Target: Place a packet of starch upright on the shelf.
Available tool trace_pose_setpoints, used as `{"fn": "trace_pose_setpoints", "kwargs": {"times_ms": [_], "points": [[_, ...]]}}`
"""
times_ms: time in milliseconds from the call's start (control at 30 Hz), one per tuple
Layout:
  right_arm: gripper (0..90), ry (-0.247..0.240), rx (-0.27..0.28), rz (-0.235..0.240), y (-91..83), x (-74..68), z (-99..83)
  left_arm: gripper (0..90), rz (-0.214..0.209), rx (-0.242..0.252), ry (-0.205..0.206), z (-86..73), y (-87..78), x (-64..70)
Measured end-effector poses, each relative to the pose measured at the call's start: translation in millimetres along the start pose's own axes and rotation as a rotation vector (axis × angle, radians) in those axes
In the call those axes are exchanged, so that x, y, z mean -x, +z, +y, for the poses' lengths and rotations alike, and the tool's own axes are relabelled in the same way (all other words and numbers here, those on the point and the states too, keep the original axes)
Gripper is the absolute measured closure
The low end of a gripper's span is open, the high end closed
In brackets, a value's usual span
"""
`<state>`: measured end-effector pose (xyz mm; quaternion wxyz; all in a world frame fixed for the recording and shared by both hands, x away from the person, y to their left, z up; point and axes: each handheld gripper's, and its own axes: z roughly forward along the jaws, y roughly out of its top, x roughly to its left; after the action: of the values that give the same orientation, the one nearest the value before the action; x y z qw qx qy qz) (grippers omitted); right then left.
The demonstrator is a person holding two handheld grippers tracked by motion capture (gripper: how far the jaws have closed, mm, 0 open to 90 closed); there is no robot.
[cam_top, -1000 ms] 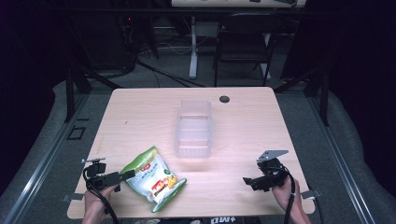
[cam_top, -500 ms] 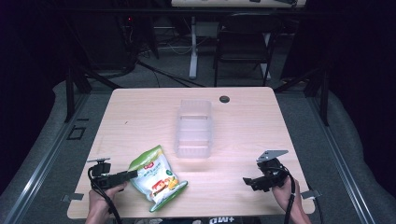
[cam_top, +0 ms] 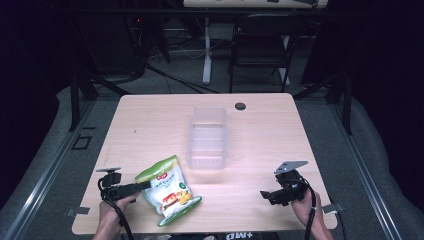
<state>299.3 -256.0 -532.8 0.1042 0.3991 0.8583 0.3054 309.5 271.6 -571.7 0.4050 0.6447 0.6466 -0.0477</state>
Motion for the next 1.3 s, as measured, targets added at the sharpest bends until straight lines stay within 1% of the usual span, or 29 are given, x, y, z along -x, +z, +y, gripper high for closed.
{"fn": "trace_pose_setpoints", "kwargs": {"times_ms": [100,133,167,200,233,267,333,367,400,433,467,533,600,633,667,700,733,767,800,833,867,900,967,1067,1133,1167,1200,1267,1300], "points": [[14.7,0.002,-0.009,-0.001,0.4,1.4,-0.4,49.3,0.001,-0.007,0.015,1.5,4.8,3.5],[14.7,0.008,-0.006,-0.006,1.3,1.9,-0.7,53.2,-0.008,-0.007,0.026,1.8,6.4,3.2],[14.7,0.005,-0.011,-0.005,1.1,2.9,-1.0,58.5,-0.007,-0.009,0.023,1.6,6.9,3.7],[14.7,0.006,-0.003,-0.007,0.3,2.6,-1.3,64.2,-0.015,-0.021,0.029,1.5,6.6,4.9],[14.7,0.006,-0.003,-0.007,0.3,2.6,-1.3,68.0,-0.015,-0.021,0.029,1.5,6.6,4.9],[14.6,0.01,0.005,-0.003,-0.5,1.9,-1.3,68.0,-0.016,-0.02,0.042,0.9,6.9,4.5],[14.6,0.004,0.005,-0.007,-1.6,1.7,-0.9,77.1,-0.028,-0.019,0.042,0.3,8.0,5.6],[14.6,0.006,0.005,-0.002,-1.2,1.8,-0.9,79.3,-0.032,-0.021,0.045,0.2,7.8,5.8],[14.7,0.003,-0.003,-0.002,0.7,2.8,-1.2,82.9,-0.036,-0.022,0.063,0.5,7.7,7.1],[14.7,0.007,-0.006,-0.004,1.3,2.6,-1.5,84.0,-0.037,-0.029,0.078,0.5,6.8,7.7],[14.7,0.007,-0.006,-0.004,1.3,2.6,-1.5,85.3,-0.037,-0.029,0.078,0.5,6.8,7.7],[14.7,-0.006,-0.01,0.001,0.7,0.6,-0.7,86.5,-0.035,-0.015,0.117,0.3,5.0,10.7],[14.6,-0.016,-0.014,0.007,1.0,-0.8,0.2,87.4,-0.038,-0.016,0.125,0.5,3.8,11.5],[14.7,-0.018,-0.019,0.0,1.6,-0.8,0.6,87.5,-0.04,0.005,0.149,0.6,3.5,13.5],[14.7,-0.018,-0.019,0.0,1.6,-0.8,0.6,87.7,-0.04,0.005,0.149,0.6,3.5,13.5],[14.7,-0.014,-0.02,0.004,2.8,0.0,0.1,87.6,-0.031,0.004,0.161,1.3,3.4,14.4],[14.7,-0.01,-0.021,0.01,3.3,0.6,-0.4,87.6,-0.009,0.019,0.194,2.6,3.3,18.0],[14.7,-0.01,-0.029,0.008,3.0,1.3,-0.9,87.5,0.008,0.023,0.215,2.8,2.3,19.5],[14.7,-0.01,-0.029,0.008,3.0,1.3,-0.9,87.4,0.008,0.023,0.215,2.8,2.3,19.5],[14.7,-0.011,-0.031,0.008,2.5,1.8,-1.4,87.4,0.009,0.038,0.229,2.7,1.1,20.4],[14.7,-0.007,-0.024,0.011,2.0,1.9,-1.6,87.4,-0.001,0.051,0.223,2.5,0.6,20.8],[14.7,-0.002,-0.02,0.007,2.0,1.5,-1.7,87.5,-0.008,0.052,0.227,3.0,-1.2,20.5],[14.7,-0.001,-0.023,0.014,3.6,2.5,-2.0,88.5,-0.021,0.079,0.232,4.1,-3.6,20.9],[14.8,-0.002,-0.04,0.018,5.3,4.1,-2.6,89.8,-0.024,0.093,0.244,5.2,-5.2,22.1],[14.7,-0.006,-0.039,0.014,4.8,4.4,-2.7,89.8,-0.034,0.098,0.261,6.1,-7.5,23.2],[14.7,-0.003,-0.031,0.008,3.6,3.1,-2.5,89.9,-0.044,0.102,0.288,7.3,-9.6,24.1],[14.7,-0.005,-0.032,0.011,3.5,3.2,-2.4,89.9,-0.055,0.113,0.285,7.6,-10.1,24.7],[14.7,-0.006,-0.037,0.011,4.0,3.9,-2.6,89.9,-0.058,0.116,0.29,8.4,-11.3,25.0],[14.7,-0.002,-0.041,0.012,4.4,4.3,-3.1,89.9,-0.068,0.133,0.302,9.3,-13.8,27.0]]}}
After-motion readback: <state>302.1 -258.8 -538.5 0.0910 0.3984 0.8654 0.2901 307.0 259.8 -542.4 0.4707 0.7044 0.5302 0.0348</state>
